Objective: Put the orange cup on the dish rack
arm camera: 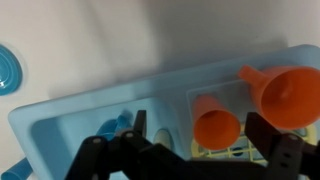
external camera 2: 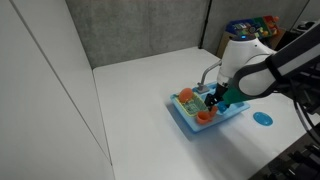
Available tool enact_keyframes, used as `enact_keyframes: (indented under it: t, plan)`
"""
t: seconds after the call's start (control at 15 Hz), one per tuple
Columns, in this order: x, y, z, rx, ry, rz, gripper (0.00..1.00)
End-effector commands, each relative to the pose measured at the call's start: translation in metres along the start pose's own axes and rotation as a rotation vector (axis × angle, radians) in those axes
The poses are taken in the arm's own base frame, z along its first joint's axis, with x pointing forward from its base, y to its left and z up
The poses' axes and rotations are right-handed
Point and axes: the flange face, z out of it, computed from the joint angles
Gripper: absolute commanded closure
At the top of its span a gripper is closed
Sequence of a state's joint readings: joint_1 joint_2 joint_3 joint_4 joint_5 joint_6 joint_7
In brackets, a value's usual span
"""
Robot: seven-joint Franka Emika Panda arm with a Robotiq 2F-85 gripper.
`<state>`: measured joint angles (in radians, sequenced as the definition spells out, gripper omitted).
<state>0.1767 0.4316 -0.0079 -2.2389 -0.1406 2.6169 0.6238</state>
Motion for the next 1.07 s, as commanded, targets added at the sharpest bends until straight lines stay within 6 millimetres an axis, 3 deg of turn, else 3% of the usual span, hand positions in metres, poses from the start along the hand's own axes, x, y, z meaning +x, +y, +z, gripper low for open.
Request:
enact_keyframes:
  t: [0.0, 0.27, 0.4, 0.67, 0.87, 1.0]
  plan:
    - [0.007, -0.007, 0.005, 0.013, 0.012, 0.006, 0.0]
    - [0.008, -0.011, 0.01, 0.013, 0.011, 0.006, 0.0]
    - [0.009, -0.012, 0.011, 0.007, 0.009, 0.006, 0.26]
    - [0.013, -0.011, 0.012, -0.003, 0.012, 0.013, 0.59]
    - [0.019, -0.009, 0.008, -0.014, 0.02, 0.03, 0.81]
    - [0.024, -0.01, 0.0, -0.017, 0.022, 0.044, 0.83]
